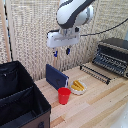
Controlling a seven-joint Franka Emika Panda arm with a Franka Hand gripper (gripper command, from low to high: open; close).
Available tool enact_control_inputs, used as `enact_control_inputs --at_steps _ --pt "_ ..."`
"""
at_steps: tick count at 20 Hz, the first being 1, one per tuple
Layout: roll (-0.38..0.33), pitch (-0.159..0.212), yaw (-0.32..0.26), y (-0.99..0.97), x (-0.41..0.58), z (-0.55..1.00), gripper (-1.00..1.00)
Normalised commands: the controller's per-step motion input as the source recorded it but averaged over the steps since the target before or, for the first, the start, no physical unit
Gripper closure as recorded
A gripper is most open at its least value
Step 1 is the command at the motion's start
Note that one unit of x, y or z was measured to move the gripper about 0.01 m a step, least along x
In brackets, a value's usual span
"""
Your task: Gently maneuver your gripper in the book's direction. Confidently hold the book by angling your gripper properly. Relocate the book to the caddy. Pinpoint the back pocket of the caddy and set the book down inside it.
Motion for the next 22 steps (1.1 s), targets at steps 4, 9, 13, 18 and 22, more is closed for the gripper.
enact_control_inputs --at_steps 4,9,13,18,22 --pt "-0.009 0.006 0.152 0.0 0.244 -0.35 -1.0" --pt "-0.002 0.006 0.163 0.0 0.293 -0.32 -1.0" --pt "0.0 0.003 0.163 0.0 0.304 -0.28 -1.0" --pt "0.0 0.023 0.132 0.0 0.256 -0.26 -1.0" --pt "0.0 0.047 0.044 0.0 0.203 -0.25 -1.0"
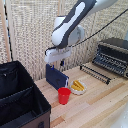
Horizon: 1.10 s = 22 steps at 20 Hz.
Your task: Gently maneuver your gripper in the book's direction. Confidently hold the book by angling your gripper properly. Relocate the book to the caddy. Pinpoint the back pocket of the caddy and set the book down inside it.
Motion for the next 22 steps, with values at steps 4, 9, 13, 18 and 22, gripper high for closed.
enact_control_inputs --at_steps 4,9,13,18,22 --pt "0.0 0.037 -0.041 0.0 0.196 -0.2 -1.0" --pt "0.0 0.058 -0.063 0.02 0.213 -0.12 -1.0" --pt "0.0 0.111 -0.07 0.02 0.303 -0.08 1.0" --pt "0.0 0.072 -0.055 0.02 0.219 -0.08 1.0" --pt "0.0 0.052 -0.059 0.03 0.187 -0.09 1.0"
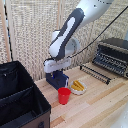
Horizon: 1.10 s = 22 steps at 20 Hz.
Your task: Gently maneuver your gripper in the book's direction. Confidently hold the book by angling your gripper properly. Relocate the book to the caddy. Pinpoint the back pocket of the caddy and set the book down inside it.
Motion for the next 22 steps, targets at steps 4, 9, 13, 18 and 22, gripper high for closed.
enact_control_inputs --at_steps 4,9,13,18,22 --pt "0.0 0.025 -0.118 0.1 0.073 -0.1 1.0" --pt "-0.013 0.0 -0.312 0.15 0.0 0.05 1.0" --pt "-0.011 0.0 -0.371 0.0 0.015 0.41 1.0" --pt "-0.049 0.002 -0.226 0.02 0.355 0.82 1.0" --pt "-0.001 0.016 -0.059 0.0 0.585 1.0 1.0"
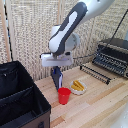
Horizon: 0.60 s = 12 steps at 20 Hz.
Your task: Gently maneuver your gripper in the book's direction. Confidently hold the book by angling your gripper properly. Relocate the book to the caddy. Pinpoint the back pocket of the caddy and set the book down inside it.
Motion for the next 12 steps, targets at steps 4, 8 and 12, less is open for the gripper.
enact_control_inputs --at_steps 4,8,12 --pt "0.019 0.068 -0.026 0.0 0.503 0.97 1.0" --pt "0.027 0.087 -0.055 0.0 0.424 0.95 1.0" --pt "0.011 0.113 -0.154 -0.01 0.318 0.89 1.0"
